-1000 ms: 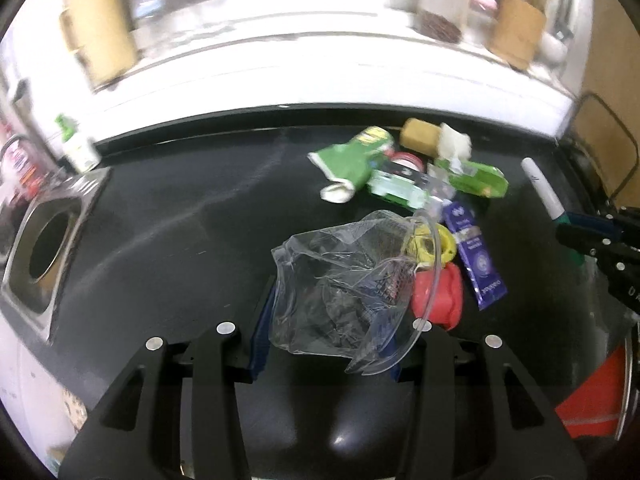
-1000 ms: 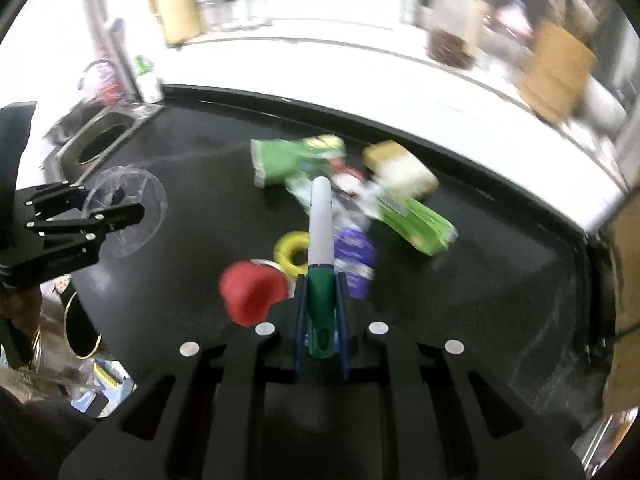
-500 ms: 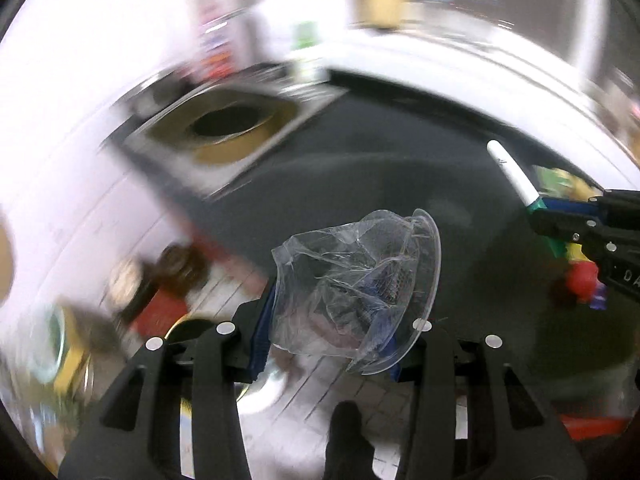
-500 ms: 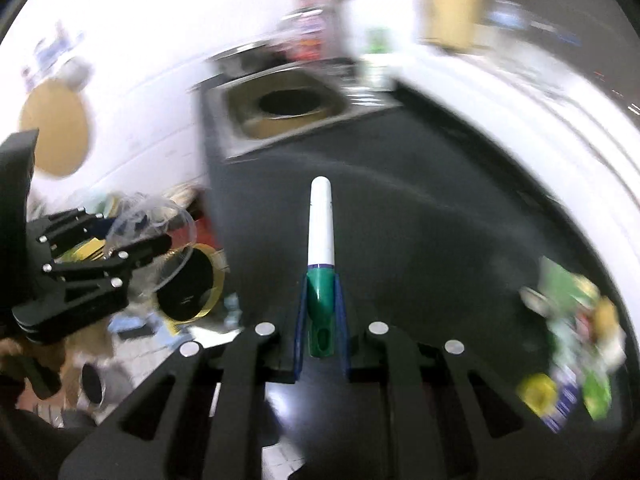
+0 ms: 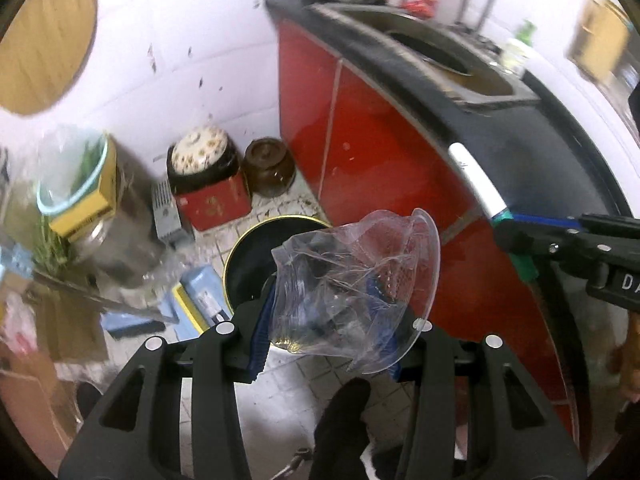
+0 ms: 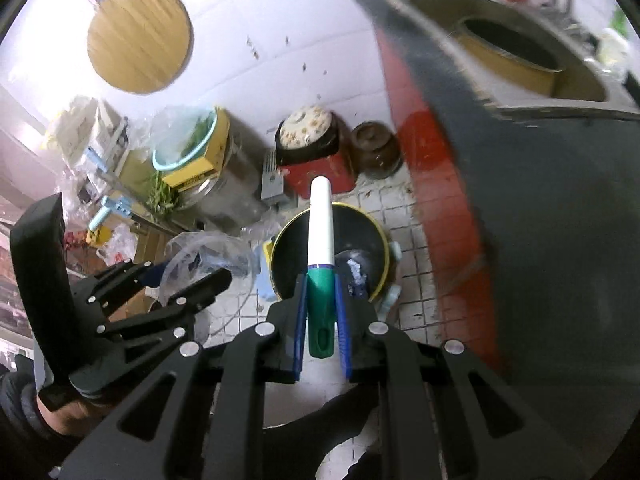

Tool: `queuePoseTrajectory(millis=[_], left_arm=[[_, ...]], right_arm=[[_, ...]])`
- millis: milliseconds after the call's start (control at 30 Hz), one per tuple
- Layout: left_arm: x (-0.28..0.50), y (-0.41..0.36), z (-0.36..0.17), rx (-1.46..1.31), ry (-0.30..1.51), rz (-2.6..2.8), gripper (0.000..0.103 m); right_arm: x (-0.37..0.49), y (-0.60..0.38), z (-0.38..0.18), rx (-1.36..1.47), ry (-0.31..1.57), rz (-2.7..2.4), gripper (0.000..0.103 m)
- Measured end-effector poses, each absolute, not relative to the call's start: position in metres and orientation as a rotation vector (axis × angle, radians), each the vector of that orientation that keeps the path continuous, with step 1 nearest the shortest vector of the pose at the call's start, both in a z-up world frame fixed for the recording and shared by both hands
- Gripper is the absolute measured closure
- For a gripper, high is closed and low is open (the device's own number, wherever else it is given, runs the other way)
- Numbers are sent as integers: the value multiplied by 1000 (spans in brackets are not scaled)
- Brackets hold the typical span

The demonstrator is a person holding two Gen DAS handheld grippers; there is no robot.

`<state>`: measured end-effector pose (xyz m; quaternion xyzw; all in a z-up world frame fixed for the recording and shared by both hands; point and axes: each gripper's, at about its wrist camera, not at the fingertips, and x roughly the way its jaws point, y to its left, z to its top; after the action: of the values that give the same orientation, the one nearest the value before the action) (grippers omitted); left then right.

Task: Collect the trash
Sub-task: 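Carry the bag and marker to the black bin and release both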

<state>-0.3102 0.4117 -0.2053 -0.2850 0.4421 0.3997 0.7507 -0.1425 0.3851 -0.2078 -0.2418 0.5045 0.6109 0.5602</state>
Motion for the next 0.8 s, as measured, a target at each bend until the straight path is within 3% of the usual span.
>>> queuePoseTrajectory(millis=[200,233,300,367,400,433,667,800], left_arm=[[-323,452,-253,-679,963,865,58],[-325,456,-258,-685,960,859,55],[-326,461,-272,-684,973,856,33],[-329,468,-283,-690,982,858,26],[-331,471,-286,-685,988,873,21],[-332,473,-287,-685,990,879,21],[-333,474,-273,-673,970,872,21],[-320,463,-249,-620,982,865,21]], right_arm=[[-157,444,-252,-654,1244,1435,89],[-158,453,-258,-660,1254,1435,89],[-155,460,-263,-662,1260,1433,87],[-154,469,-270,-664,1282,1418,72],[-152,470,-270,-662,1281,1412,51],[-150,470,-269,-650,1276,1408,40],[-133,459,-252,-615,1263,1399,39],[-116,431,-228,-576,1239,1375,31]])
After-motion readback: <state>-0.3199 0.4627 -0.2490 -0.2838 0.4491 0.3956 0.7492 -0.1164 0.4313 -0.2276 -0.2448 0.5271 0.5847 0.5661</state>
